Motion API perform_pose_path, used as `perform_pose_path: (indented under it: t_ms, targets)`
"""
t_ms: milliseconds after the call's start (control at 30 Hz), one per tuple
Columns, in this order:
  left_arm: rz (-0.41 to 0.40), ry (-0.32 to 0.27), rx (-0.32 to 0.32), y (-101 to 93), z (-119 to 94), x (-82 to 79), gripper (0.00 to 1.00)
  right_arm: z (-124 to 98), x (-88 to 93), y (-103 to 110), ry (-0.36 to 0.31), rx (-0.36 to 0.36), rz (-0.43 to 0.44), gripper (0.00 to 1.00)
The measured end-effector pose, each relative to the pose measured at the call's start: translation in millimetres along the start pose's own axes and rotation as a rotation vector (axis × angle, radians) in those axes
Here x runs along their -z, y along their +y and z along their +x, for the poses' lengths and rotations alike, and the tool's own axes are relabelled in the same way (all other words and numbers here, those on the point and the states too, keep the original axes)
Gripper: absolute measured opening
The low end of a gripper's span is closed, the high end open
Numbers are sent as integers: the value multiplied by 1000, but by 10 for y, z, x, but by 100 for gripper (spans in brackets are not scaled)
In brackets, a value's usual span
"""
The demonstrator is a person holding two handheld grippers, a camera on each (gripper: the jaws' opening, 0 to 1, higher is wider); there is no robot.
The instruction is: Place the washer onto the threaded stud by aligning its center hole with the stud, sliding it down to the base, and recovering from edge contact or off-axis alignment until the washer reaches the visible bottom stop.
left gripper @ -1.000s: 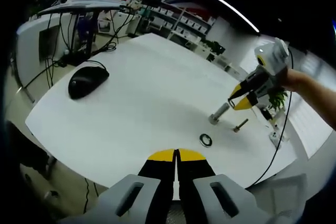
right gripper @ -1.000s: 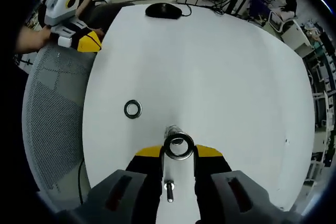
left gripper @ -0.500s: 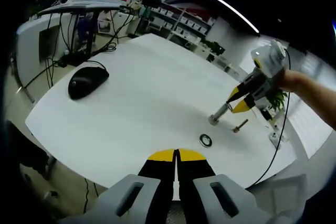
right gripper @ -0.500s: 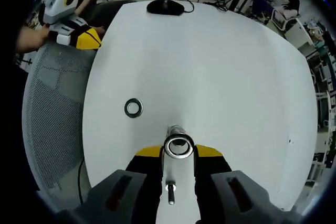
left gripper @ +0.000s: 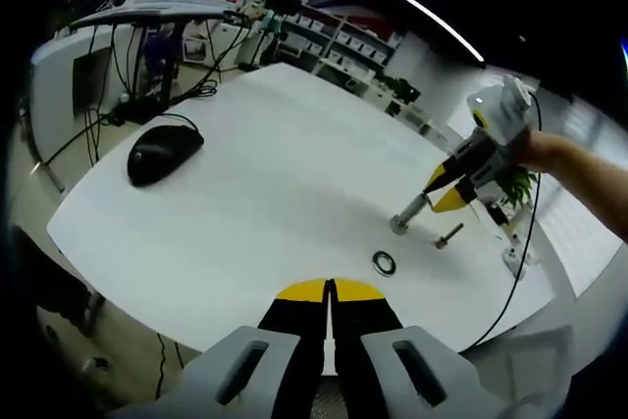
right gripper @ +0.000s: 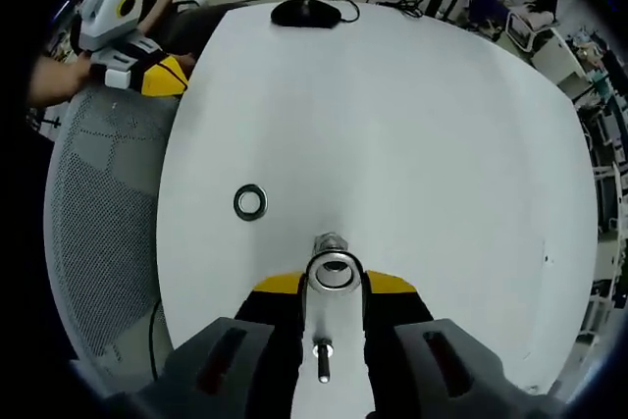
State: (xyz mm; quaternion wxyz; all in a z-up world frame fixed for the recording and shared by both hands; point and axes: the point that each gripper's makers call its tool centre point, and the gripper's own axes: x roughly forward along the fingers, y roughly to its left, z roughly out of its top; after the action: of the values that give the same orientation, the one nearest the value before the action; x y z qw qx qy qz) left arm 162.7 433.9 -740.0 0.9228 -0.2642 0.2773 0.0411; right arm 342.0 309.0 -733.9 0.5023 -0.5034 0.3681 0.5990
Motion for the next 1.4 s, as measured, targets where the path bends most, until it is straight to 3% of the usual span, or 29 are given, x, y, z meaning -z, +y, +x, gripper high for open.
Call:
perform_pose_path:
  t_ms: [400, 800, 1400]
  targets:
    - [1, -2, 0, 1, -5, -4, 0, -56, 24, -7, -6, 10, 4, 23]
    - [1, -2, -1, 3, -7, -4, 0, -41, -69, 4, -17, 6, -6, 23]
    - [-2, -4, -2, 2, -2, -4, 0, 27, -81, 1, 8, -2, -29, 23]
